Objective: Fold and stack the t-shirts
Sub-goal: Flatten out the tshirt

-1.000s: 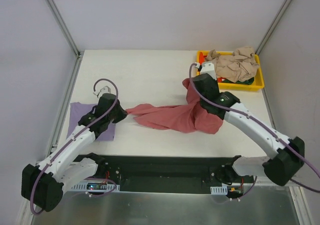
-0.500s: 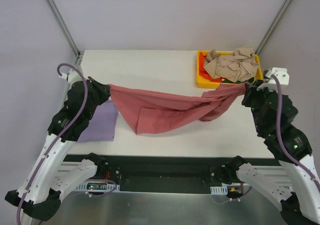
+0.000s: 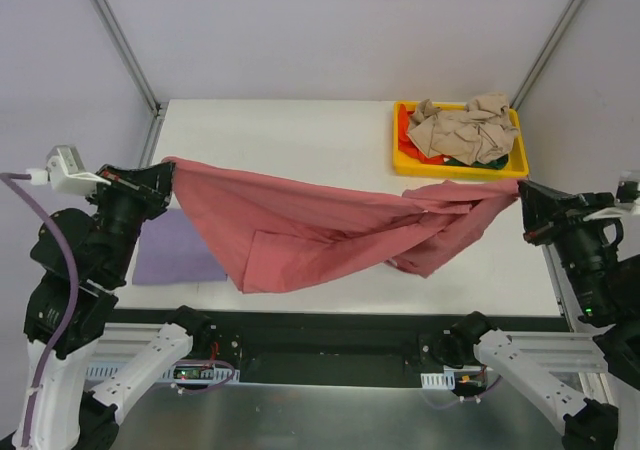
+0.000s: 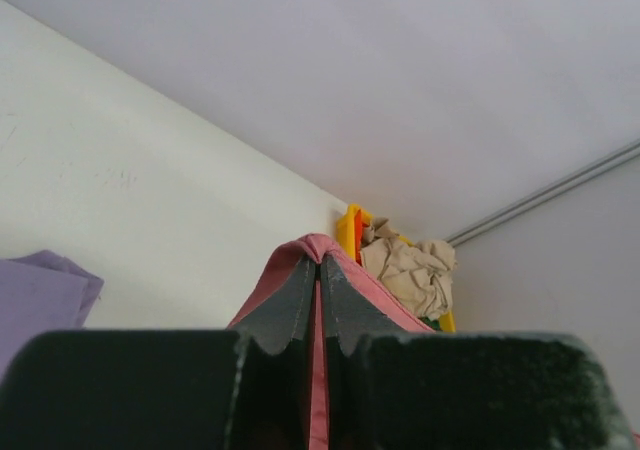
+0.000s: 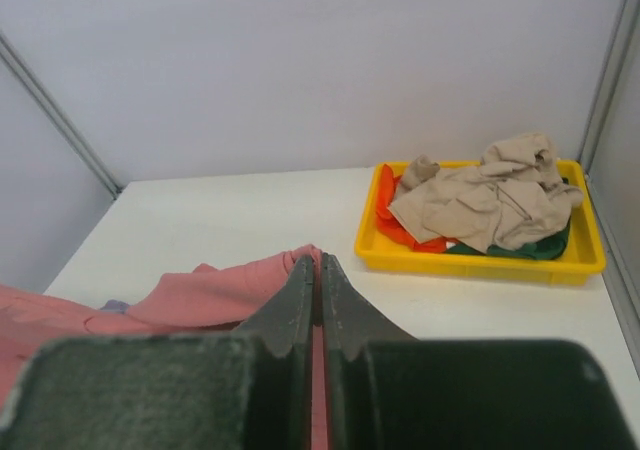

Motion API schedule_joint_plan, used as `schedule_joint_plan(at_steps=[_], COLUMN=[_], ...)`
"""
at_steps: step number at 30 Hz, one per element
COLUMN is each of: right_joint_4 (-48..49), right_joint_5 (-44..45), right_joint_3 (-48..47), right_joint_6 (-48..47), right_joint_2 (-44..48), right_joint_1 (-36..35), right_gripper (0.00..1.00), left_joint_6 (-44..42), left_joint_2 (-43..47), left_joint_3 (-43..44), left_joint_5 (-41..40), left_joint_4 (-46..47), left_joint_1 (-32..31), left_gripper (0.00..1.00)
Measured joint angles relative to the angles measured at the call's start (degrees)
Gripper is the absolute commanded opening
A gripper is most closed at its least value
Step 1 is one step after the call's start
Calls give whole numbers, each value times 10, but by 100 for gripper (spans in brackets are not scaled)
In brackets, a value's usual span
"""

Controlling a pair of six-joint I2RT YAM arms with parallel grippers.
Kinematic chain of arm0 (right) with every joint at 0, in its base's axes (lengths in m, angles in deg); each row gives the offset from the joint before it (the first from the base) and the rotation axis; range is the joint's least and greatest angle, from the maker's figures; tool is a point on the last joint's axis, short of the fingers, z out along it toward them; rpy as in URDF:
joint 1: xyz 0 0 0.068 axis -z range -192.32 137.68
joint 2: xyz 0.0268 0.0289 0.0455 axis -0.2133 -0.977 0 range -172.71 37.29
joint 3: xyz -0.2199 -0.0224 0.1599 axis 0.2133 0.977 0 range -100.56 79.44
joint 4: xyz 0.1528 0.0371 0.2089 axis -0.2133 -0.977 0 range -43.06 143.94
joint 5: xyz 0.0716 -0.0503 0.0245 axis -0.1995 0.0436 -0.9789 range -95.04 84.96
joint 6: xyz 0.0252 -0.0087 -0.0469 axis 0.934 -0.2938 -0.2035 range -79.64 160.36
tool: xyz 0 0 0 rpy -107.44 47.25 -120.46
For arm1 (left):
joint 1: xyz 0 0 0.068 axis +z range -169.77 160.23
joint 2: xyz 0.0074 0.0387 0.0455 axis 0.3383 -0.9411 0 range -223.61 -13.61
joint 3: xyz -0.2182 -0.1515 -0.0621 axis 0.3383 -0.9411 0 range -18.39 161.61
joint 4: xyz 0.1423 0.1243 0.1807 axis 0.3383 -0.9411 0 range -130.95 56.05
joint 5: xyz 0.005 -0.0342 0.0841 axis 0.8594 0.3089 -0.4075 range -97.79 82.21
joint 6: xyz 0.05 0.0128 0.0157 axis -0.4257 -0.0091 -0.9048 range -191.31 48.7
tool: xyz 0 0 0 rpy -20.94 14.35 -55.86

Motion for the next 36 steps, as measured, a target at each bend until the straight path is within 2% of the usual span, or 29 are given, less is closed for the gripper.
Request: schedule_joint_plan(at_steps=[3, 5, 9, 10, 11, 12, 14, 17, 19, 20, 26, 33, 36], right_joint_4=[-9, -12, -16, -14, -12, -5, 4, -1, 3, 7, 58, 108, 135], right_joint_5=[28, 70, 132, 134, 131, 123, 103, 76, 68, 63, -35, -132, -187], right_joint_3=[25, 74, 198, 227, 254, 279, 318, 346, 345, 342, 330, 288, 289], right_joint_6=[16, 33, 83, 96, 108, 118, 134, 140, 140, 139, 113, 160, 197], right_joint_2=[-3, -12, -90, -128, -168, -210, -279, -337, -340, -338, -340, -465, -512], right_joint_1=[0, 0, 14, 26, 42, 61, 93, 123, 126, 126, 133, 186, 217], right_gripper=[1, 1, 16, 24, 40, 61, 79, 95, 100, 96, 96, 99, 95], left_joint_6=[2, 7, 29, 35, 38, 42, 48, 49, 49, 48, 48, 46, 45], left_joint_2=[-6, -29, -153, -196, -232, -271, -325, -351, -351, -351, -346, -344, -344], left_joint_3=[-34, -76, -163, -180, -193, -210, -240, -264, -269, -270, -290, -299, -299], left_joint_5=[4, 3, 0, 1, 1, 2, 5, 6, 6, 6, 6, 7, 9], left_joint_4=[6, 8, 12, 13, 14, 14, 12, 11, 17, 22, 51, 59, 61], left_joint_1=[0, 0, 1, 1, 1, 1, 1, 1, 1, 1, 1, 1, 1], left_gripper=[0, 0, 0, 0, 0, 0, 0, 0, 0, 0, 0, 0, 0])
